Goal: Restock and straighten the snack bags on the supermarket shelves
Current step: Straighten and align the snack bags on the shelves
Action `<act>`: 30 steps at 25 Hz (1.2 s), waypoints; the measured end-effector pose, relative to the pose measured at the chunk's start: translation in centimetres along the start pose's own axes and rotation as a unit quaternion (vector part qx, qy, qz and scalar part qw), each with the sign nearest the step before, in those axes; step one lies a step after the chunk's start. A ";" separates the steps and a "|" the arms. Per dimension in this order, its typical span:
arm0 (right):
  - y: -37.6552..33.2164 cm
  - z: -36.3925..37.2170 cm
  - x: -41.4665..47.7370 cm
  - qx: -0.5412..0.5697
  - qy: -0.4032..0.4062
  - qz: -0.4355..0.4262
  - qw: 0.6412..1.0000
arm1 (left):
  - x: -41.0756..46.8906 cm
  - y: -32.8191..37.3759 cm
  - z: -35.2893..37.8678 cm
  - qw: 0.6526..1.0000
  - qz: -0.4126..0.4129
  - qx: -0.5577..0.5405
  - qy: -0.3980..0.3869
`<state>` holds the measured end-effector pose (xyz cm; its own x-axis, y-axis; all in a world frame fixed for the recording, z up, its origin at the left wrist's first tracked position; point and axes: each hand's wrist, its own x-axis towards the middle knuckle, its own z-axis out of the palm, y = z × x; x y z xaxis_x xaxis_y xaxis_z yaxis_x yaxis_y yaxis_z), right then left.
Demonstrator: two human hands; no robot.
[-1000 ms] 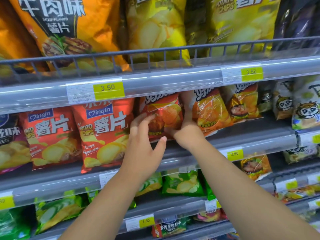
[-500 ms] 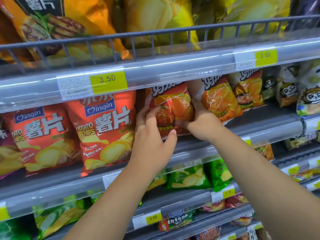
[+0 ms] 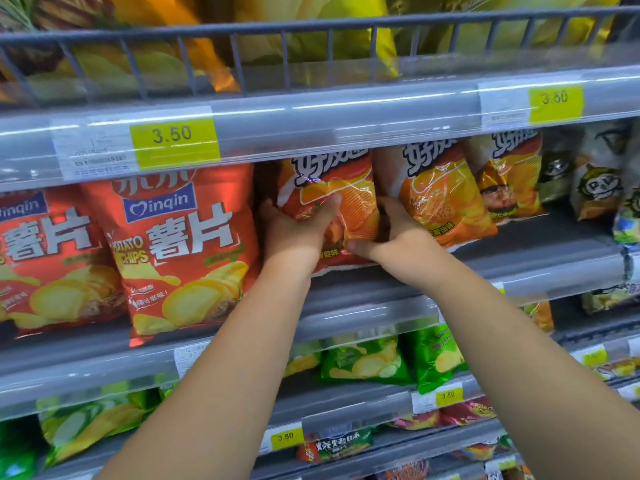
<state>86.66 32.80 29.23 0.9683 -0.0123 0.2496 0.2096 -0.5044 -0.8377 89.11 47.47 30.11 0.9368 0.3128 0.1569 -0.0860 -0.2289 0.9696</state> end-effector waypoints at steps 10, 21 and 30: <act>1.3 -3.4 0.3 -0.014 0.086 -0.085 0.993 | -0.2 -0.5 1.1 0.996 0.051 -0.013 0.074; 6.1 -12.0 5.5 0.013 0.016 0.108 0.994 | -1.2 0.1 1.3 0.998 0.024 0.025 0.045; 6.6 -11.8 5.9 0.132 0.024 0.016 0.991 | -1.2 0.1 1.2 0.998 0.044 -0.013 0.043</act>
<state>92.19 19.21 30.93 0.9687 -0.0681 0.2388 0.2139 -0.2598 -0.9417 88.34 45.99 29.76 0.8924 0.3717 0.2558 -0.1762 -0.2347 0.9560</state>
